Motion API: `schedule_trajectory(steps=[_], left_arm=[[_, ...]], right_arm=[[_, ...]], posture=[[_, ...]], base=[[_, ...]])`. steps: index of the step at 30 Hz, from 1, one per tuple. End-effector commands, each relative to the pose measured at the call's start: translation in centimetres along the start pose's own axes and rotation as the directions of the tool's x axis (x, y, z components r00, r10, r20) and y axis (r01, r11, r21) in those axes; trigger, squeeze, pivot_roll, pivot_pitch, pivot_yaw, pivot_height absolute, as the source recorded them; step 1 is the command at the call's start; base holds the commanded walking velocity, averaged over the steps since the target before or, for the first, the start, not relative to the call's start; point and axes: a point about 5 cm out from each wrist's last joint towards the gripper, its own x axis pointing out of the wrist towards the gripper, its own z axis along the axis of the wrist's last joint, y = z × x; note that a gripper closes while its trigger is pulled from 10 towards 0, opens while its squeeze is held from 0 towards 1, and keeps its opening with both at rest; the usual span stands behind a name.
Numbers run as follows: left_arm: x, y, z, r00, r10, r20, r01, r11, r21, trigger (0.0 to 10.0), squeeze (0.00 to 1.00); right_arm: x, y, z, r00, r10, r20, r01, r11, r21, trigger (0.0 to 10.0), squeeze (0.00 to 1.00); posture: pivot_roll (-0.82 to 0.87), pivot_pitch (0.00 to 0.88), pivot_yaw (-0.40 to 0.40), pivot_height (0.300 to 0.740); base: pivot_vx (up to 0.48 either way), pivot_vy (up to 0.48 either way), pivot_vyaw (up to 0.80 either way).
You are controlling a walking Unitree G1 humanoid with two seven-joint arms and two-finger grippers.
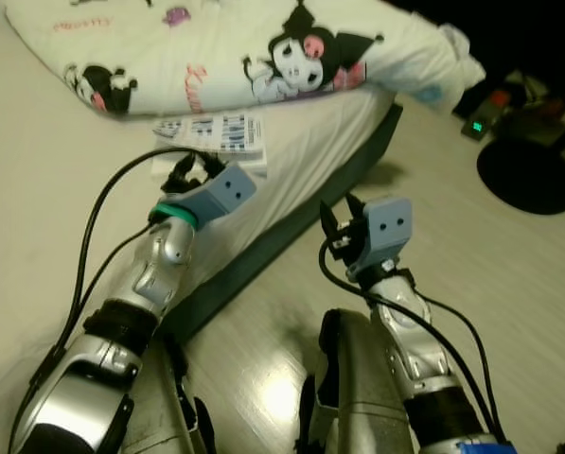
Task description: Clean up the room
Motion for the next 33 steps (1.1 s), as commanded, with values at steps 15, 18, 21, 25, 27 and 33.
schedule_trajectory(steps=[15,18,21,25,27,33], left_arm=[[2.0,0.3,-0.9,0.999,0.043,0.013,-0.045,0.946,0.321,10.0,1.0],[1.8,0.6,-1.5,0.996,0.084,-0.001,-0.079,0.943,0.324,10.0,1.0],[1.5,0.5,-2.1,0.994,0.111,-0.007,-0.103,0.939,0.329,10.0,1.0],[1.3,0.5,-2.5,0.988,0.154,-0.009,-0.143,0.934,0.328,10.0,1.0],[1.2,0.6,-2.6,0.983,0.182,-0.003,-0.171,0.929,0.329,10.0,1.0],[1.1,0.6,-2.2,0.97,0.242,0.031,-0.238,0.912,0.333,10.0,1.0]], right_arm=[[-1.4,0.6,-0.8,0.998,-0.009,-0.055,0.011,1.0,0.027,10.0,0.0],[-1.5,0.6,-0.7,0.998,-0.014,-0.057,0.015,1.0,0.026,10.0,0.0],[-1.7,0.4,-0.7,0.998,-0.02,-0.061,0.022,0.999,0.025,10.0,0.0],[-1.7,0.4,-0.7,0.998,-0.022,-0.065,0.023,0.999,0.024,10.0,0.0],[-1.7,0.5,-0.7,0.998,-0.019,-0.065,0.021,0.999,0.024,10.0,0.0],[-1.5,0.7,-0.6,0.998,-0.011,-0.066,0.012,1.0,0.025,10.0,0.0]], posture=[[-0.08,0.388,0.035,0.532],[-0.08,0.388,0.037,0.532],[-0.08,0.387,0.036,0.532],[-0.08,0.388,0.031,0.532],[-0.08,0.389,0.029,0.532],[-0.08,0.389,0.027,0.532]], base=[[0.0,0.0,0.0],[0.0,0.0,0.0],[0.0,0.0,0.0],[0.0,0.0,0.0],[0.0,0.0,0.0],[0.0,0.0,0.0]])
